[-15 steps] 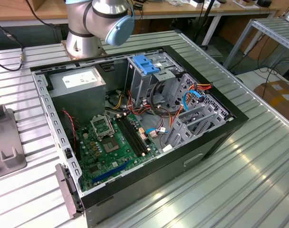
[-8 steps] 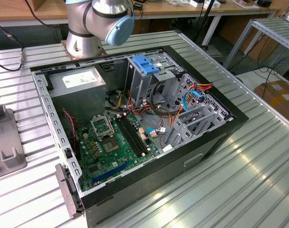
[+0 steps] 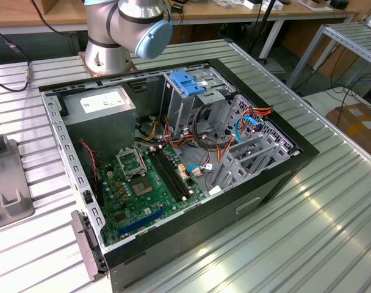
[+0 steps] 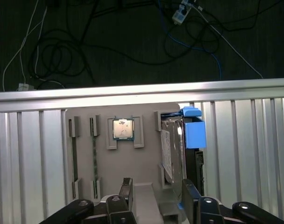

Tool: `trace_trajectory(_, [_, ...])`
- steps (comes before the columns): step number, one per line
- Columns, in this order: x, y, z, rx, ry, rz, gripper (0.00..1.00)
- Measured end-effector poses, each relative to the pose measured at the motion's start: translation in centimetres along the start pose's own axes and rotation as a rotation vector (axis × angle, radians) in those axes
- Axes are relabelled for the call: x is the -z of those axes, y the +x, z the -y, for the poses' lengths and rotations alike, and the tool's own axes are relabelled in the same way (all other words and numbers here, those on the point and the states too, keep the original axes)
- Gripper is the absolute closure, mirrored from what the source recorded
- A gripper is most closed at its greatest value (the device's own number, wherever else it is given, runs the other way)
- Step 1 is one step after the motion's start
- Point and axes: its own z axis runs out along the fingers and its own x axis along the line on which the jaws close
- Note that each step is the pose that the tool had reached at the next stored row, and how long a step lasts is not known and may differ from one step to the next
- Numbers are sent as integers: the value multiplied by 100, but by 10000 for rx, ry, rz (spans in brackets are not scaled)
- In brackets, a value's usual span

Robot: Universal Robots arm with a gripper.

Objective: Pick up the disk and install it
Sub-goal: 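Pick up the disk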

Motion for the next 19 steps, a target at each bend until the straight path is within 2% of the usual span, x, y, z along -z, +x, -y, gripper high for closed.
trace_trajectory(19, [-56, -40, 0, -1, -1, 0, 46])
